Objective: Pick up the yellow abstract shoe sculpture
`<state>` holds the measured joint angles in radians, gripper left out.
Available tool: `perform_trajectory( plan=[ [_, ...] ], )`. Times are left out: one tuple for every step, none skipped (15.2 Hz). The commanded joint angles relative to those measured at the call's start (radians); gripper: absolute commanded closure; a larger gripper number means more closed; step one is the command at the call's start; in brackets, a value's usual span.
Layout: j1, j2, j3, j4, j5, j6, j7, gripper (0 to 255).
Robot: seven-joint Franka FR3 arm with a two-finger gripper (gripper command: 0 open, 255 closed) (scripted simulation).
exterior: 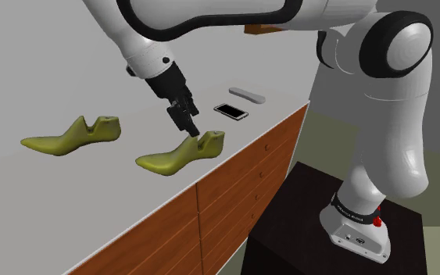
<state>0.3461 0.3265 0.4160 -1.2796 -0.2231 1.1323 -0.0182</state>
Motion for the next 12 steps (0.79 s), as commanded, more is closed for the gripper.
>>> perform_trajectory(
  plan=[
    [0.011,0.021,0.004,0.011,-0.006,-0.001,0.001,0],
    [0.008,0.016,0.004,-0.009,-0.004,0.014,0.002,0],
    [0.005,0.013,0.003,-0.027,-0.002,0.029,0.003,0],
    [0.003,0.010,0.003,-0.045,-0.001,0.044,0.005,0],
    [0.000,0.007,0.003,-0.063,0.001,0.059,0.006,0],
    [-0.002,0.004,0.003,-0.080,0.002,0.074,0.007,0],
    [-0.005,0.001,0.002,-0.106,0.004,0.097,0.009,0],
    [-0.005,0.001,0.002,-0.106,0.004,0.097,0.009,0],
    [-0.005,0.001,0.002,-0.106,0.004,0.097,0.009,0],
    [-0.005,0.001,0.002,-0.107,0.004,0.097,0.008,255],
    [-0.006,0.001,0.002,-0.107,0.004,0.097,0.008,255],
    [-0.005,0.001,0.002,-0.107,0.004,0.097,0.008,255]
  ],
)
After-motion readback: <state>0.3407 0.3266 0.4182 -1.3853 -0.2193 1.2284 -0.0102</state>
